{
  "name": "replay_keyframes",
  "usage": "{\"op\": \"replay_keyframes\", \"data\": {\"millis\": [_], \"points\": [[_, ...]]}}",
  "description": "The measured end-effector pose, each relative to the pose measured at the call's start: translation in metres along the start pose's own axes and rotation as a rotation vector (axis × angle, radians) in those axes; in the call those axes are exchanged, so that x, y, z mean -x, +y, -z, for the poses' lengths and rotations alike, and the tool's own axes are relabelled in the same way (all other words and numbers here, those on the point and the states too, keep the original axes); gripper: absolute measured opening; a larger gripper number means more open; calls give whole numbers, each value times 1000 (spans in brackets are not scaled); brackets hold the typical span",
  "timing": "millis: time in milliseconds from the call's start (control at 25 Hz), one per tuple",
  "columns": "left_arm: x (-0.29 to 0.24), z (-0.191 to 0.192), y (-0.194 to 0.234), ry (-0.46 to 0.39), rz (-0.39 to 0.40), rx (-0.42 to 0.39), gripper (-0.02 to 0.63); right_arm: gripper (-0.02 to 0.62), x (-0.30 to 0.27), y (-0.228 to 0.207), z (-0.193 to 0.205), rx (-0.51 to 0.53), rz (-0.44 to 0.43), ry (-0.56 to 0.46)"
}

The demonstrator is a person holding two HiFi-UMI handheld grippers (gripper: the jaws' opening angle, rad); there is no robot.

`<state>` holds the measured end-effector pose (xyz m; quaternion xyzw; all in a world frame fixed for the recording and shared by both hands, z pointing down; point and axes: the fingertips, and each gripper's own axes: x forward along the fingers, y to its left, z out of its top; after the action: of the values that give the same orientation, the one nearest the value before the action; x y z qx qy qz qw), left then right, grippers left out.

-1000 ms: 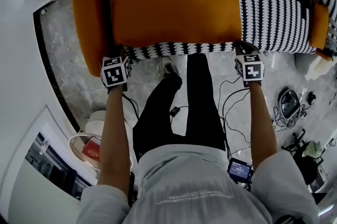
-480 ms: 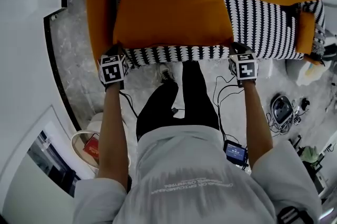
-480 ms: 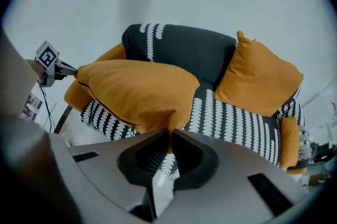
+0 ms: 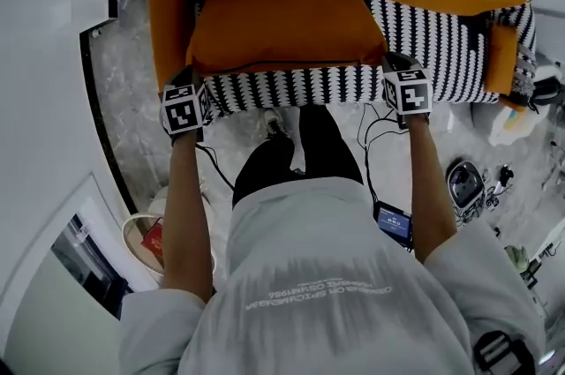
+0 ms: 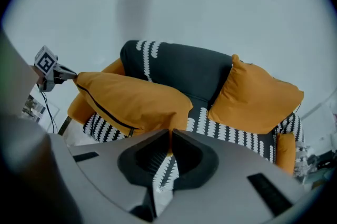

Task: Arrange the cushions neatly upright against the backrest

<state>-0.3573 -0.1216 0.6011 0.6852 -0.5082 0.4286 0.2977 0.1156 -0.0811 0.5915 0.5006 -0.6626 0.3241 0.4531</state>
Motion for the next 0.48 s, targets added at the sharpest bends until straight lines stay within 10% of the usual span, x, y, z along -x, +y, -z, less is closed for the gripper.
{"op": "replay_keyframes", "data": {"millis": [480], "points": [[-20,-112,18,-93,-65,48,9,26,-19,-48,-101,92,-48,-64]]}}
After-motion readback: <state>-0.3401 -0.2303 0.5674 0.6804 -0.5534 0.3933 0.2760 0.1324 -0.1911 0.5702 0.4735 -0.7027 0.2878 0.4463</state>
